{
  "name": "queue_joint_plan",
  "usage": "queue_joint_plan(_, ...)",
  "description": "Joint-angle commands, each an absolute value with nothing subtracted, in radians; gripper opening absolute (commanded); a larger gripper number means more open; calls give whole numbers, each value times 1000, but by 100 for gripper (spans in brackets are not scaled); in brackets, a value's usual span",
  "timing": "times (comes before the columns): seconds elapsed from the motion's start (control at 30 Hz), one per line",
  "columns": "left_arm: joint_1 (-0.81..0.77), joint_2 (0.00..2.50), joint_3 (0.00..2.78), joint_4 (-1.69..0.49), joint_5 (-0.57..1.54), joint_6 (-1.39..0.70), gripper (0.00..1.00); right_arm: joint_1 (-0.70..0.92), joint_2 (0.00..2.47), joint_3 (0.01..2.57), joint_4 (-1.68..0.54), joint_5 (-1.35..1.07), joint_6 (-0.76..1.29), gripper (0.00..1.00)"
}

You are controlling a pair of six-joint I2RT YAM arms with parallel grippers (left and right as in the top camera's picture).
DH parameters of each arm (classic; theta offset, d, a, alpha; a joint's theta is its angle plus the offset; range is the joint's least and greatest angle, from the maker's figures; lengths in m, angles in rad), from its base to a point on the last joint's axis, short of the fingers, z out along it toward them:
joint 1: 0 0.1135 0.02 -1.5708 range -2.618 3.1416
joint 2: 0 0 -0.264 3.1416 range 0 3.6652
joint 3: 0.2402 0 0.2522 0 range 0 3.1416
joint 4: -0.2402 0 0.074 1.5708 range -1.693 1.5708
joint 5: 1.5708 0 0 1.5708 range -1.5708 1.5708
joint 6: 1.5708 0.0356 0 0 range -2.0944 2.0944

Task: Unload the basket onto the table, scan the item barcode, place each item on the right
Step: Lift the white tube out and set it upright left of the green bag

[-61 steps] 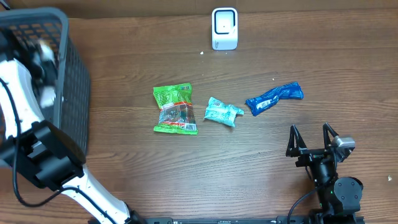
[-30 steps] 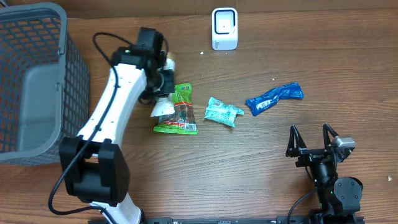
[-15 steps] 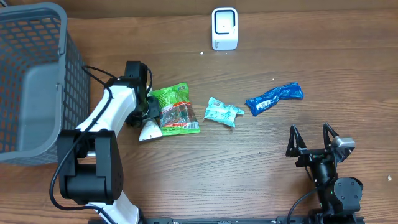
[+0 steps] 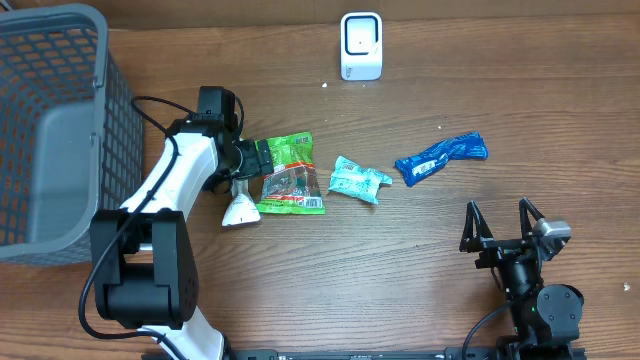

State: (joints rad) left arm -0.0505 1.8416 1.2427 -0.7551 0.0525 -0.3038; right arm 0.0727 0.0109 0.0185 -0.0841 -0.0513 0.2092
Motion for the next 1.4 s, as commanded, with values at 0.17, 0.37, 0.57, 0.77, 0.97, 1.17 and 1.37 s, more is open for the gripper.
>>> queue_joint_plan(0.17, -56, 1810, 1263, -761, 79, -268, 100, 76, 4, 8, -81, -45, 209, 100)
queue_joint_plan(0.37, -56, 1810, 1263, -762, 80, -268, 100, 76, 4, 8, -81, -45, 210, 100)
queue_joint_plan(0.57, -56, 1810, 1263, -761, 80, -265, 100, 76, 4, 8, -81, -45, 209, 100)
queue_joint_plan(0.77, -56, 1810, 1266, -755, 80, -265, 100, 76, 4, 8, -81, -45, 209, 100)
queue_joint_plan(0.97, -56, 1767, 1360, -808, 102, -203, 98, 76, 4, 8, -81, -45, 209, 100)
queue_joint_plan(1.17, -56, 1695, 1541, -967, 102, -155, 100, 76, 4, 8, -81, -45, 209, 100)
queue_joint_plan(1.37, -56, 1602, 1671, -1077, 206, -72, 100, 76, 4, 8, -81, -45, 209, 100)
